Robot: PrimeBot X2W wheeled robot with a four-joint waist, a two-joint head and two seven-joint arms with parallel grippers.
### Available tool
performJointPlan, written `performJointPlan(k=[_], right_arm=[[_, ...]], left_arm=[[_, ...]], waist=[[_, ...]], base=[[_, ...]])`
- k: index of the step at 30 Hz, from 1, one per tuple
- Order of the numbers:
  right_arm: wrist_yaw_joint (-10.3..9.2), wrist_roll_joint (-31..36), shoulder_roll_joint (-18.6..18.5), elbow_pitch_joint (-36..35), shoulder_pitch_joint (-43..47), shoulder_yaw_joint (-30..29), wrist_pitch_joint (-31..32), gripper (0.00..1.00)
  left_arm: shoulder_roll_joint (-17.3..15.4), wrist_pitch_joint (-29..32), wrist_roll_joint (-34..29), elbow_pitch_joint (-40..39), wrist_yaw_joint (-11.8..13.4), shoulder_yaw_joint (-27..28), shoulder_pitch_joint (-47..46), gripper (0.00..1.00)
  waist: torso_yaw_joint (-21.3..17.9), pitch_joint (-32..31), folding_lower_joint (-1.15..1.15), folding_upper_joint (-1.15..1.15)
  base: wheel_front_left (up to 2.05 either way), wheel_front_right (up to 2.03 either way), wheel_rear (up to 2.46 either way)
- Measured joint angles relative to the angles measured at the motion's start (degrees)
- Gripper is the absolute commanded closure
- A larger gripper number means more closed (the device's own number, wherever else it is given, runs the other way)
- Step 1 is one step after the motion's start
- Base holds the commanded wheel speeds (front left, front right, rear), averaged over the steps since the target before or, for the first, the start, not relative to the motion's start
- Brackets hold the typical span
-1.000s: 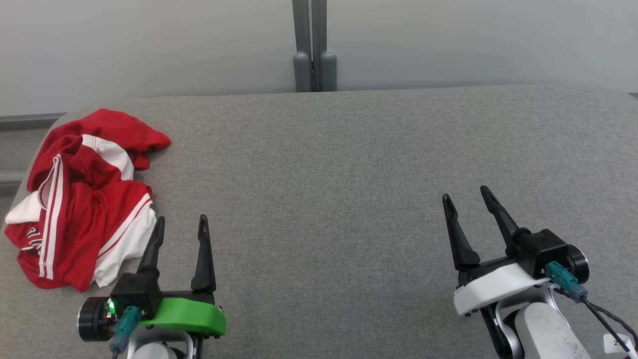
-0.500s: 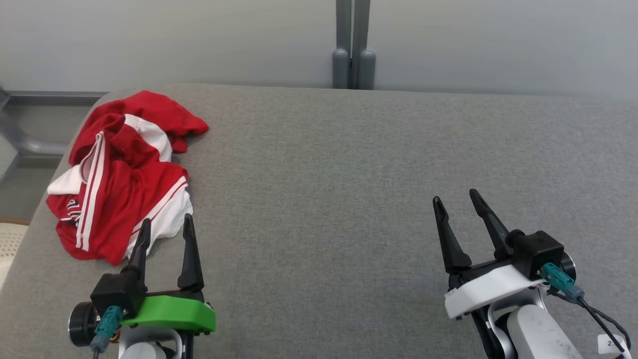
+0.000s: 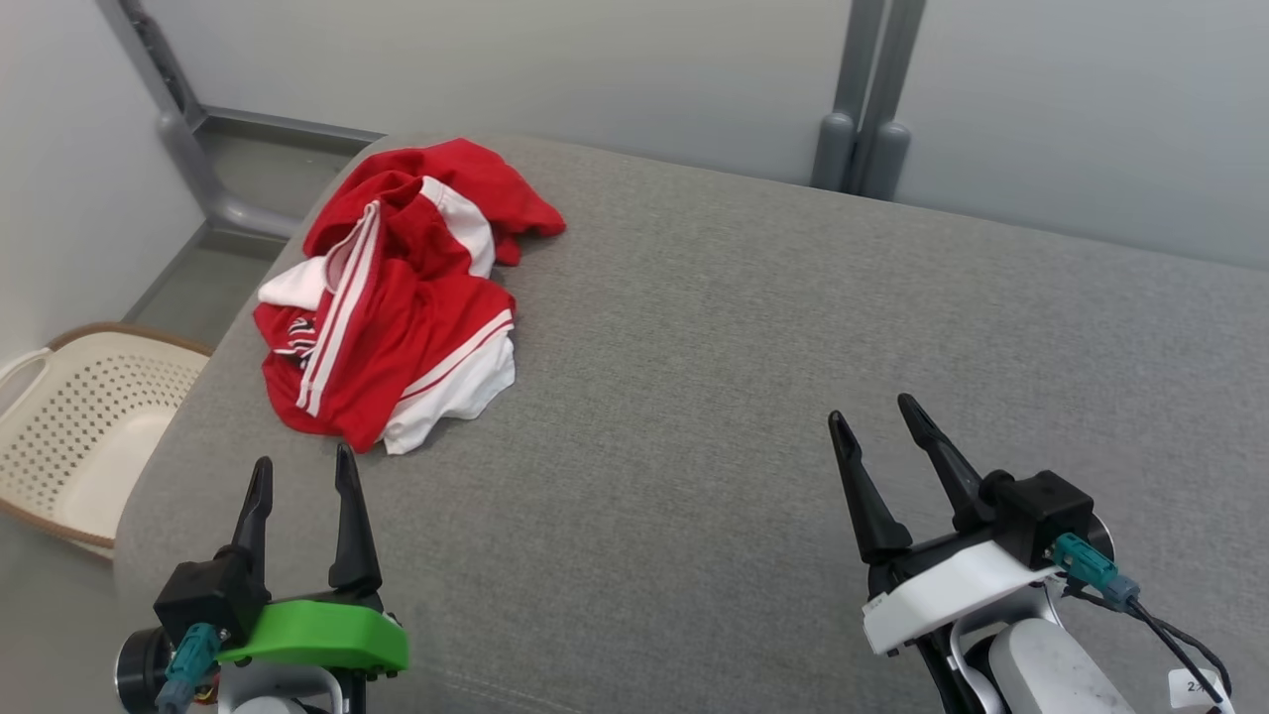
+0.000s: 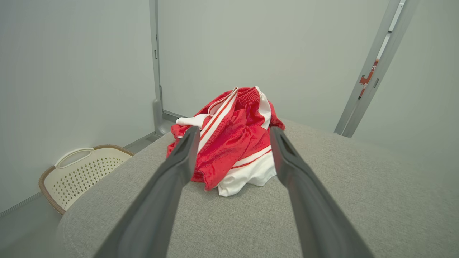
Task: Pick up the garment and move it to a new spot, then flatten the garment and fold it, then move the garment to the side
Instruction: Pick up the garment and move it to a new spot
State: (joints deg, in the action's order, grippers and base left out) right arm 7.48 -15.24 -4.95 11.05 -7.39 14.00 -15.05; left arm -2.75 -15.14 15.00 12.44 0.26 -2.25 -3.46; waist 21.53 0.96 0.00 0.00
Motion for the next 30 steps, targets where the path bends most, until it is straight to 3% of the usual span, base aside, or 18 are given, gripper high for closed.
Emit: performJointPlan(k=[11,18,24,30], right_arm=[[0.0,-0.79,-0.14,0.29,0.01,1.34,0.0,0.0],[0.0,-1.03,-0.02,0.31,0.01,1.88,0.0,0.0],[0.0,-1.27,-0.11,-0.52,-0.19,1.8,0.0,0.0],[0.0,-0.71,-1.15,-2.22,-2.1,1.81,-0.01,0.0]], left_arm=[[0.0,0.0,0.1,0.89,-0.24,0.46,0.48,0.0],[-0.01,0.0,0.51,0.96,-0.48,1.1,0.46,0.0],[-0.71,0.33,1.77,3.15,-3.5,1.44,-2.17,0.0],[-5.42,10.11,6.8,6.03,-5.82,2.9,-10.26,0.0]], waist=[[6.57,-0.69,0.0,0.0],[6.55,-1.24,0.0,0.0],[5.76,-0.42,0.0,0.0],[4.48,1.79,0.0,0.0]], base=[[0.0,0.0,0.0],[0.0,0.0,0.0],[0.0,0.0,0.0],[0.0,0.0,0.0]])
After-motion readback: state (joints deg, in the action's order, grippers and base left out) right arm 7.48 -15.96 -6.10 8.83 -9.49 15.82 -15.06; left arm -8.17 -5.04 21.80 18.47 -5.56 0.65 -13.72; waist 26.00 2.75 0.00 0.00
